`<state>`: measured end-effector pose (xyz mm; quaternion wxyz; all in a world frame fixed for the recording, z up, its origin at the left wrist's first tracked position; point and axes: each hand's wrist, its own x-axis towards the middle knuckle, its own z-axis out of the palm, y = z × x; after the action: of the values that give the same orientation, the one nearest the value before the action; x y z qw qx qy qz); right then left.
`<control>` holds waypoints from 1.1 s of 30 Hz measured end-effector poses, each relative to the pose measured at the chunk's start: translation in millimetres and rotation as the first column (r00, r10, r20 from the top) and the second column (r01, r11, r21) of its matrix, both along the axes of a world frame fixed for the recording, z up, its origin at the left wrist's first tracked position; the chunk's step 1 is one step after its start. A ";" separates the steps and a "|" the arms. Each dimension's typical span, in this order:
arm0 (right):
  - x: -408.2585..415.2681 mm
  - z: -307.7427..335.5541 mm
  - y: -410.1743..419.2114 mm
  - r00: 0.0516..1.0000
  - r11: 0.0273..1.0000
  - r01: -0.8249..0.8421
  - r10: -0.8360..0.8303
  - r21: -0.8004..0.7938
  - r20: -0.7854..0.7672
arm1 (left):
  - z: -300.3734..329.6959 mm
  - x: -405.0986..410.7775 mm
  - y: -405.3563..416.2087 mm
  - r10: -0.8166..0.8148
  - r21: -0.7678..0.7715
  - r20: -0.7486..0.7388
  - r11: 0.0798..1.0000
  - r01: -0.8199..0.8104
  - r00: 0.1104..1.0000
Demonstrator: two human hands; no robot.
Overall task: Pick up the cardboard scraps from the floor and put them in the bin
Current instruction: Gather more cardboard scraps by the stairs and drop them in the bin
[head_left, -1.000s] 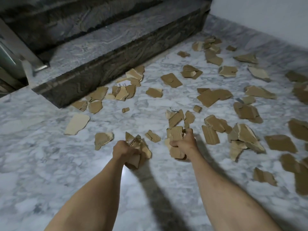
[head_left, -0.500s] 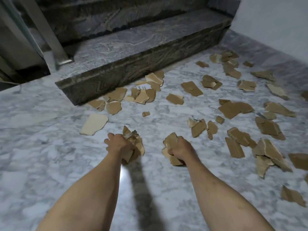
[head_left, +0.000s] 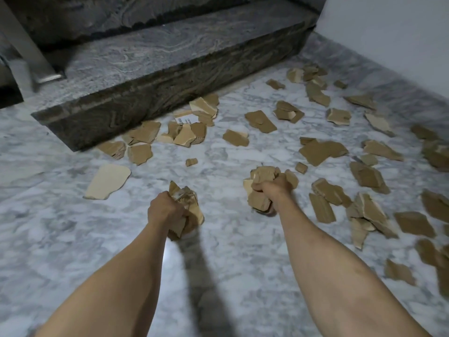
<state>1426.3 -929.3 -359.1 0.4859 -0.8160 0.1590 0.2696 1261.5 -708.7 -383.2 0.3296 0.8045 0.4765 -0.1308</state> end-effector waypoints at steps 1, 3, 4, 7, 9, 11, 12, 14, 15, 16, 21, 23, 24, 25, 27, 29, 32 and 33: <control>9.3 4.5 -4.3 1.000 0.999 -0.011 0.011 -0.032 -0.013 | 1.5 2.8 -3.4 -0.025 0.006 -0.002 1.000 0.025 1.000; 24.8 7.6 -6.4 0.996 0.994 -0.066 0.060 -0.091 -0.071 | 2.5 9.1 -9.4 -0.076 0.018 0.000 0.997 0.076 0.997; 30.7 5.3 -3.6 0.989 0.987 -0.107 0.094 -0.116 -0.113 | 2.8 12.6 -13.0 -0.095 0.020 0.003 0.995 0.095 0.995; 34.8 -7.9 7.5 0.960 0.943 -0.247 0.206 -0.222 -0.189 | 1.0 23.9 -24.5 -0.100 0.008 0.014 0.995 0.100 0.995; 35.1 -20.9 12.8 0.959 0.899 -0.278 0.238 -0.339 -0.156 | 0.0 33.0 -32.6 -0.098 -0.010 0.032 0.995 0.098 0.995; 32.5 -28.2 15.4 0.964 0.858 -0.263 0.252 -0.441 -0.085 | -0.8 43.6 -41.0 -0.098 -0.031 0.064 0.994 0.100 0.993; 31.6 -30.6 15.9 0.955 0.817 -0.285 0.286 -0.501 -0.078 | -1.6 48.9 -45.1 -0.100 -0.041 0.078 0.994 0.103 0.992; 29.2 -31.8 14.0 0.934 0.762 -0.336 0.343 -0.554 -0.095 | -1.3 58.6 -53.6 -0.099 -0.063 0.102 0.992 0.106 0.990; 28.4 -29.7 11.2 0.928 0.770 -0.355 0.360 -0.530 -0.098 | -0.6 63.5 -57.3 -0.097 -0.074 0.116 0.992 0.106 0.988; 29.3 -27.8 7.8 0.920 0.785 -0.374 0.381 -0.494 -0.090 | 0.7 67.9 -61.0 -0.096 -0.089 0.133 0.990 0.108 0.986; 55.5 -2.8 -19.8 0.974 0.975 -0.221 0.220 -0.016 -0.047 | 7.0 78.2 -74.5 -0.023 -0.195 0.232 0.978 0.070 0.972; 69.9 3.9 -30.4 0.990 0.989 -0.140 0.141 0.036 -0.020 | 3.1 78.3 -74.7 0.007 -0.213 0.259 0.976 0.050 0.966; 75.1 5.3 -33.9 0.992 0.991 -0.128 0.128 0.026 -0.016 | 1.4 77.7 -73.9 0.027 -0.224 0.265 0.974 0.034 0.964; 78.5 5.2 -37.2 0.990 0.990 -0.139 0.139 -0.004 -0.024 | -0.1 77.1 -72.4 0.054 -0.239 0.271 0.971 0.012 0.961; 77.6 0.6 -38.2 0.976 0.977 -0.207 0.201 -0.061 -0.090 | 1.4 75.3 -68.0 0.116 -0.263 0.279 0.964 -0.041 0.953; 65.8 -9.4 -30.8 0.950 0.954 -0.283 0.264 -0.098 -0.168 | 4.1 72.6 -62.9 0.162 -0.277 0.290 0.958 -0.080 0.943; 52.1 -27.2 -14.2 0.932 0.891 -0.363 0.346 -0.274 -0.113 | 4.4 69.0 -56.8 0.206 -0.288 0.298 0.950 -0.118 0.932; 50.0 -29.8 -8.9 0.927 0.864 -0.371 0.365 -0.341 -0.084 | 2.5 67.7 -55.2 0.218 -0.294 0.294 0.947 -0.129 0.931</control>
<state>1476.3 -938.2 -388.9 0.2711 -0.9023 0.0503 0.3315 1329.2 -763.9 -380.7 0.5195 0.7170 0.4637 -0.0313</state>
